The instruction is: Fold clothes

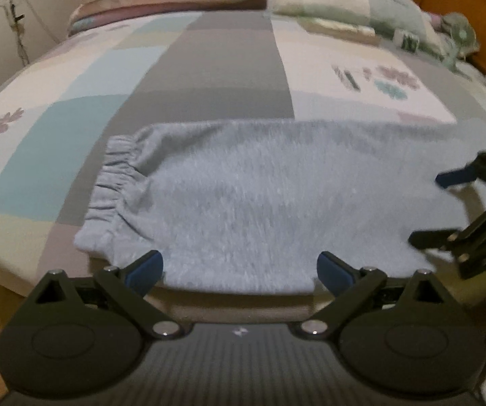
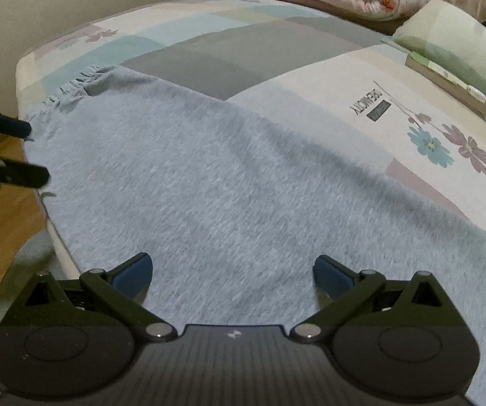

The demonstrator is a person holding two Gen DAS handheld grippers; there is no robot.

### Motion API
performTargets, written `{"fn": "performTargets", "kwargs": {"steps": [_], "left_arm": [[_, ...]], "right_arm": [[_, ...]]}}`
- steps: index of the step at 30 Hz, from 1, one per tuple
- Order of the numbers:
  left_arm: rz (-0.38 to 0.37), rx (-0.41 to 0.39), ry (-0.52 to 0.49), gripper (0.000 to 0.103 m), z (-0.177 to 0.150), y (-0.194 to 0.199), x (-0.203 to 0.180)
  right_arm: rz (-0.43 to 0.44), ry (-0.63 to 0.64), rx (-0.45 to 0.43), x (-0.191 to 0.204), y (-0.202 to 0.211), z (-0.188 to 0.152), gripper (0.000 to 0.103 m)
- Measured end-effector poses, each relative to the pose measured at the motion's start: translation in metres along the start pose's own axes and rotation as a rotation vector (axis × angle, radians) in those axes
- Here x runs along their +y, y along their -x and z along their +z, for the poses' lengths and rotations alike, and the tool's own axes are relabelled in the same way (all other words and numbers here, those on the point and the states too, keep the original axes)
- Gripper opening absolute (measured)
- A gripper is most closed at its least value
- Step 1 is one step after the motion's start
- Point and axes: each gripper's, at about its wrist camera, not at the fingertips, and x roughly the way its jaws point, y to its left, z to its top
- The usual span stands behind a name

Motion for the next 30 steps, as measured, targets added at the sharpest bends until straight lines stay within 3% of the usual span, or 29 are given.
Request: {"fn": "performTargets", "kwargs": {"steps": [3,6,8,10,19,24,30], "left_arm": [[-0.093,-0.045,0.017,0.098,-0.001,0.002,-0.003],[-0.138,-0.035,0.045,0.097,-0.003,-0.014,-0.006],[-0.156,-0.002,0.065,0.097,-0.006,-0.027,-0.006],[-0.159,-0.019,0.053,0.098,-0.010,-0.030,-0.008],[-0.189,-0.057,0.092,0.098,-0.021,-0.006,0.002],[-0.209,-0.107,0.179,0.098,-0.027,0.013,0.022],[-0.239,-0.121,0.371,0.098,-0.025,0.022,0.056]], "right_arm": [[0.003,0.003,-0.021,0.000,0.001,-0.003,0.103],[-0.003,0.000,-0.029,0.001,0.002,-0.005,0.103],[-0.008,-0.004,-0.034,0.002,0.002,-0.006,0.103],[-0.012,-0.007,-0.039,0.003,0.003,-0.007,0.103],[-0.047,-0.020,-0.019,0.012,0.004,-0.001,0.103],[0.004,0.093,-0.072,0.039,0.014,0.013,0.103],[0.047,0.303,-0.117,0.091,0.014,0.041,0.103]]}}
